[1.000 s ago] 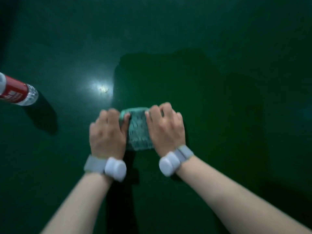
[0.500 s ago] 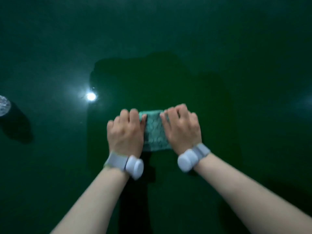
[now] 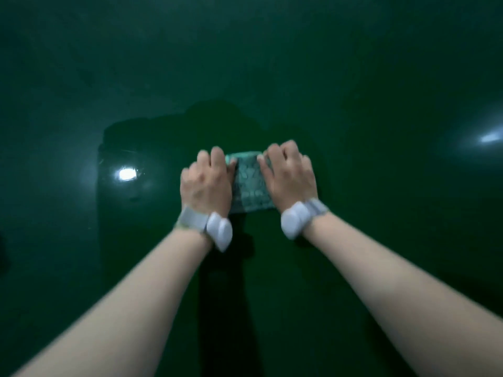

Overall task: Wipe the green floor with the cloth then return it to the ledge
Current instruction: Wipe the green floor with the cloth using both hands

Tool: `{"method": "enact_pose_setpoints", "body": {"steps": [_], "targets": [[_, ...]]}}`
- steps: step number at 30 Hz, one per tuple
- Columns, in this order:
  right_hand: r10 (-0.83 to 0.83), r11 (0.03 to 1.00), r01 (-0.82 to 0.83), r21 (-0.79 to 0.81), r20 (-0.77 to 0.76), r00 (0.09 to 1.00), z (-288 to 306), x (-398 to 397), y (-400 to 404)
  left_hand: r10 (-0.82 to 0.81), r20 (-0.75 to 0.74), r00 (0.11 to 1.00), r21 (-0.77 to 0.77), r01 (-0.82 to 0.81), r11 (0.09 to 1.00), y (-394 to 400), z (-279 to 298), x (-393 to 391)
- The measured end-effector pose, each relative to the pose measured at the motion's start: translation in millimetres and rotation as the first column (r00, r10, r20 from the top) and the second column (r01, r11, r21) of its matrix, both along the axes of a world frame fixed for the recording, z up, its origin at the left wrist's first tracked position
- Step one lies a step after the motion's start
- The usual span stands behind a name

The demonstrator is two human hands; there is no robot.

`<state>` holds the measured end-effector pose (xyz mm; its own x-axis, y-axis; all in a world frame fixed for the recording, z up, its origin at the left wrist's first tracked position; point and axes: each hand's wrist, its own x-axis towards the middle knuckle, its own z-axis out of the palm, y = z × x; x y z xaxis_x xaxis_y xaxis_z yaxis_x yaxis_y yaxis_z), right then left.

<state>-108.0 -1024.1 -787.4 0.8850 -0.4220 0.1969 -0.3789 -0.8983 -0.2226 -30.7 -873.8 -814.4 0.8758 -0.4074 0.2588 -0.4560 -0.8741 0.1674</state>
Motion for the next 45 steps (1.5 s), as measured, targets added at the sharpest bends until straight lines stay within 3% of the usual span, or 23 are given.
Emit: {"method": "enact_pose_setpoints", "body": {"steps": [4, 8, 13, 18, 21, 28, 31, 35, 41, 45], "targets": [[-0.06, 0.997, 0.056, 0.045, 0.09, 0.994, -10.9, -119.4, 34.0, -0.083, -0.032, 0.996, -0.058, 0.081, 0.995, 35.4, -0.4, -115.8], [-0.073, 0.997, 0.071, 0.032, 0.069, 0.995, -20.6, -170.7, 40.8, -0.19, -0.049, 0.981, -0.098, 0.184, 0.978, 42.2, -7.4, -157.9], [0.018, 0.998, -0.012, -0.069, 0.085, 0.996, -21.6, -120.2, 17.5, -0.18, 0.044, 0.983, -0.05, 0.182, 0.982, 24.9, -4.4, -114.3], [0.001, 0.99, 0.01, -0.138, 0.079, 0.997, -15.0, 5.6, -34.2, -0.112, 0.194, 0.975, -0.024, 0.118, 0.993, -37.0, -12.9, 10.0], [-0.012, 0.991, 0.011, -0.135, -0.002, 1.0, -13.4, 74.5, -51.1, -0.086, 0.215, 0.973, 0.008, 0.086, 0.996, -59.1, -14.5, 81.1], [-0.058, 0.995, 0.058, -0.079, 0.004, 0.998, -17.7, 77.5, -44.9, 0.001, 0.205, 0.979, -0.023, 0.003, 1.0, -54.0, -23.8, 84.6], [-0.075, 0.997, 0.075, -0.003, 0.025, 0.997, -14.0, 39.8, -31.3, -0.007, 0.162, 0.987, -0.075, 0.019, 0.997, -39.2, -24.6, 46.7], [-0.114, 0.993, 0.111, 0.036, 0.086, 0.99, -13.9, -67.4, -5.0, -0.039, 0.034, 0.999, -0.087, 0.042, 0.995, -11.5, -13.7, -57.8], [-0.205, 0.979, 0.205, 0.01, 0.049, 0.978, -23.8, -252.2, 19.3, -0.315, -0.099, 0.944, -0.144, 0.3, 0.943, 13.2, -5.2, -222.1], [-0.238, 0.971, 0.238, -0.007, 0.042, 0.97, -24.9, -270.2, 14.4, -0.358, -0.069, 0.931, -0.144, 0.345, 0.927, 3.1, -6.8, -241.0]]}}
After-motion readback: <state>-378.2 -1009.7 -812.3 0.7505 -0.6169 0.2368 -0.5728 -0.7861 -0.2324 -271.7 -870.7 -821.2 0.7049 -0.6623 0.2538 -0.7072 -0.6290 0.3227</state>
